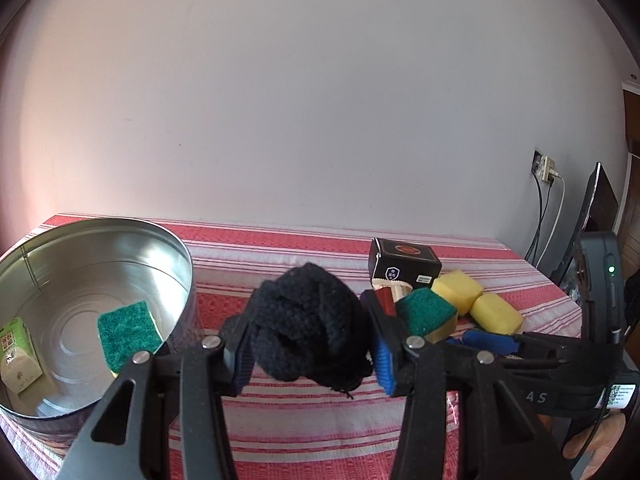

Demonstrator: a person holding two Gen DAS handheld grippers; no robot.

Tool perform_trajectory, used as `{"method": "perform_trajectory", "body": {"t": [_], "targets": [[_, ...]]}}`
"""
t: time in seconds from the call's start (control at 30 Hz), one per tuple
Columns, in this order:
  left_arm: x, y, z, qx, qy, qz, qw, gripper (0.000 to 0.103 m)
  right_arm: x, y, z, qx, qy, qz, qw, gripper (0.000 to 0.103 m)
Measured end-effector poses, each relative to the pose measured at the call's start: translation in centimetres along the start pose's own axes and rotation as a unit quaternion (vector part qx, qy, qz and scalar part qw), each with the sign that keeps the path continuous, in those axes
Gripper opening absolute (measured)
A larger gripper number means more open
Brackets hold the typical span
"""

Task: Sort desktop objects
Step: 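Grasp the black yarn ball with the left tool while the right tool grasps the blue yarn ball, then carry both yarn balls over the silver tin and open both tools to release them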

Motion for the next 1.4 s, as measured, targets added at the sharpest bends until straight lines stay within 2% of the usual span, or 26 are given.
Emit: {"method": "perform_trajectory", "body": {"t": [0.13,0.23,0.37,0.47,0.6,0.73,0.83,1.03,1.23,1.4], "targets": [[0.2,0.0,-0.1,-0.002,0.004,0.001,1.0000,0.047,0.0,1.6,-0.7,-0.042,0.001,0.002,0.999,0.058],[0.3,0.0,-0.1,-0.002,0.004,0.002,1.0000,0.047,-0.6,2.2,-0.9,-0.054,-0.003,0.007,0.999,0.046],[0.1,0.0,-0.1,-0.003,-0.002,0.003,1.0000,0.047,-0.5,2.2,-0.9,-0.053,0.005,0.012,0.999,0.045],[-0.1,-0.1,-0.1,-0.003,-0.007,0.003,1.0000,0.047,0.2,1.2,-0.5,-0.026,0.023,0.017,0.999,0.045],[-0.1,-0.2,-0.1,-0.001,-0.008,0.004,1.0000,0.047,0.3,-2.2,0.5,0.058,0.020,0.017,0.998,0.045],[-0.1,-0.5,0.0,0.007,-0.007,0.004,0.9999,0.047,-0.6,-4.9,1.4,0.138,-0.014,-0.035,0.990,0.045],[-0.5,-0.6,0.0,0.009,-0.016,0.005,0.9998,0.047,-1.1,-6.6,1.7,0.175,-0.038,-0.064,0.982,0.045],[-1.2,-0.7,0.1,0.013,-0.031,0.006,0.9994,0.047,-1.9,-7.5,2.1,0.193,-0.054,-0.079,0.977,0.045],[-1.5,-1.1,0.4,0.021,-0.025,0.020,0.9993,0.047,-2.5,-8.2,2.0,0.201,-0.058,-0.087,0.974,0.045],[-3.0,-2.6,0.9,0.023,-0.015,0.052,0.9983,0.047,-3.0,-7.9,2.4,0.192,-0.053,-0.072,0.977,0.045]]}}
Point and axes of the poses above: each gripper's, at about its wrist camera, not at the fingertips, and y roughly the way its jaws point, x to its right, z to its top, the point moved 7 cm from there along y, roughly the way its jaws point, and after that the axes turned 1 degree about x, right-handed, at the moved point
